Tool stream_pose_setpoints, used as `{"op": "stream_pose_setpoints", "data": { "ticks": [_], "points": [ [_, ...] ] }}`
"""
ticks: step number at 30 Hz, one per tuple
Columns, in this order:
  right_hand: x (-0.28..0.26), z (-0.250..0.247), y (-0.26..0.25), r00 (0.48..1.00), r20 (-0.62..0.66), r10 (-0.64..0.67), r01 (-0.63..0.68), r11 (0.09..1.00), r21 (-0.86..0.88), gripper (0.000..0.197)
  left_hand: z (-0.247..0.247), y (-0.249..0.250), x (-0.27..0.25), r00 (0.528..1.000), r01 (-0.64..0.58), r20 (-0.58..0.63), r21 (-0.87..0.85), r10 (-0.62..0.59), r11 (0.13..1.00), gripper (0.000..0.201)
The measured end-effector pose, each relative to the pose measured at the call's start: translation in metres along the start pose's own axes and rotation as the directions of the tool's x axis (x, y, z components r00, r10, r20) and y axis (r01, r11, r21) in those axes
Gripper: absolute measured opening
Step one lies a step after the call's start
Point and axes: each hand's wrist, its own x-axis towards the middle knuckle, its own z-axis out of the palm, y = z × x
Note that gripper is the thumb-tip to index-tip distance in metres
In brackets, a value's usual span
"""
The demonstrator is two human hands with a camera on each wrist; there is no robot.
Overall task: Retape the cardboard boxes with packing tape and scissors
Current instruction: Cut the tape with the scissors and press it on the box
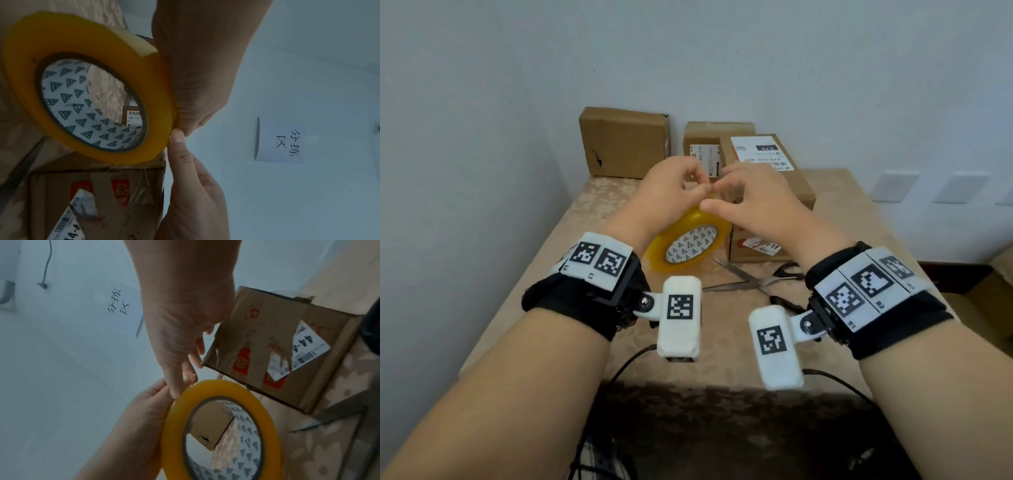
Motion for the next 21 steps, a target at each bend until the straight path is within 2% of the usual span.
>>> {"op": "stream_pose_setpoints", "data": {
  "ticks": [3,6,9,11,12,14,15,17,19,21],
  "points": [
    [0.005,-0.001,-0.007,0.993,0.026,0.114,-0.116,0.988,0.104,0.028,-0.002,-0.004,-0.003,1.000,-0.019,-0.012,0.034,0.020,0.999,0.007],
    [0.008,-0.004,-0.012,0.987,0.032,0.160,-0.163,0.981,0.108,0.011,-0.005,-0.007,-0.005,0.998,-0.055,-0.015,0.041,0.055,0.998,0.007],
    [0.009,-0.006,-0.016,0.980,0.049,0.193,-0.198,0.970,0.141,0.014,-0.007,-0.006,-0.008,0.996,-0.083,-0.011,0.047,0.084,0.995,0.008],
    [0.012,-0.005,-0.017,0.981,0.013,0.192,-0.191,0.970,0.149,0.015,-0.008,-0.005,-0.010,0.998,-0.063,-0.023,0.029,0.064,0.998,0.003],
    [0.014,-0.003,-0.018,0.981,-0.038,0.189,-0.184,0.977,0.108,0.014,-0.008,-0.005,-0.010,0.999,-0.037,-0.032,0.006,0.037,0.999,0.003],
    [0.017,0.003,-0.020,0.976,-0.150,0.160,-0.162,0.987,-0.003,0.015,-0.010,-0.006,-0.010,0.994,0.106,-0.030,-0.076,-0.109,0.991,0.021],
    [0.017,0.006,-0.021,0.971,-0.193,0.139,-0.151,0.988,-0.046,0.015,-0.013,-0.007,-0.011,0.977,0.213,0.018,-0.137,-0.212,0.967,0.028],
    [0.017,0.011,-0.022,0.965,-0.238,0.112,-0.136,0.987,-0.087,0.016,-0.018,-0.007,-0.013,0.909,0.397,0.231,-0.222,-0.347,0.891,0.035],
    [0.016,0.013,-0.022,0.962,-0.248,0.111,-0.136,0.987,-0.083,0.017,-0.018,-0.007,-0.018,0.846,0.481,0.395,-0.271,-0.359,0.834,0.039],
    [0.018,0.011,-0.024,0.961,-0.250,0.114,-0.136,0.988,-0.070,0.017,-0.014,-0.007,-0.021,0.856,0.477,0.388,-0.336,-0.342,0.812,0.033]
  ]
}}
